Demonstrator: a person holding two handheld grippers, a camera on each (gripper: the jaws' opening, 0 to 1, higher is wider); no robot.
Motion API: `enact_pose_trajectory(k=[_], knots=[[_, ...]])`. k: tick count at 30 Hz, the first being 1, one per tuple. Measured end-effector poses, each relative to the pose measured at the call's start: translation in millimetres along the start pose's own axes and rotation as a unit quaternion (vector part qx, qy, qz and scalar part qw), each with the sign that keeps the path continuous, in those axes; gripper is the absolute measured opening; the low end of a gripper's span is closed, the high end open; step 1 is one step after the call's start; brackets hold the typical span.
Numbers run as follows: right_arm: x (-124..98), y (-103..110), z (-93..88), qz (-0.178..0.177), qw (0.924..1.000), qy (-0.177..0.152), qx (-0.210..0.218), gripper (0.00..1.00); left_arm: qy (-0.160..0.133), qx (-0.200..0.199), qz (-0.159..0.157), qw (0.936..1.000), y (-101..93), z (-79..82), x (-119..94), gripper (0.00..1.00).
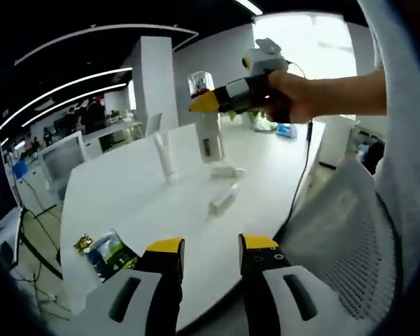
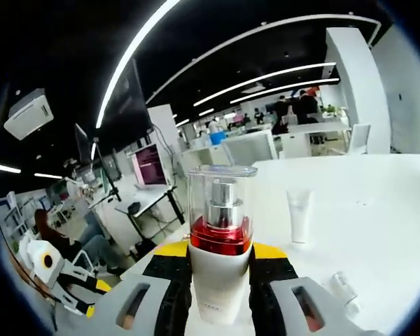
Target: Arrange the skincare products in the storage area until every visible bottle or jar stands upright without overlapping.
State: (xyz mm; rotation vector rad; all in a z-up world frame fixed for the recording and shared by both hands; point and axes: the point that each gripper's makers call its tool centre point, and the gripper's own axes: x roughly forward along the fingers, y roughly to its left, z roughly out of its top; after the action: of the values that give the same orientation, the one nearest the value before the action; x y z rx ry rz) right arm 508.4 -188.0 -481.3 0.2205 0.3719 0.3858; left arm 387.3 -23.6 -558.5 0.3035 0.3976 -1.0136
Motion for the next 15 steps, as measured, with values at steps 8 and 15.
enact_pose_trajectory(k=[8,15], knots=[[7.9,-29.7,6.2,-0.019,0.9997,0.009,-0.011,0.25,0.012,-0.001,0.007,0.9999,3.4,-5.0,1.1,0.26],[18.4,-52.2,7.6,-0.033,0.9992,0.017,-0.012,0.25,0.023,0.006,0.01,0.9997,4.1,-9.2,2.4,0.22]])
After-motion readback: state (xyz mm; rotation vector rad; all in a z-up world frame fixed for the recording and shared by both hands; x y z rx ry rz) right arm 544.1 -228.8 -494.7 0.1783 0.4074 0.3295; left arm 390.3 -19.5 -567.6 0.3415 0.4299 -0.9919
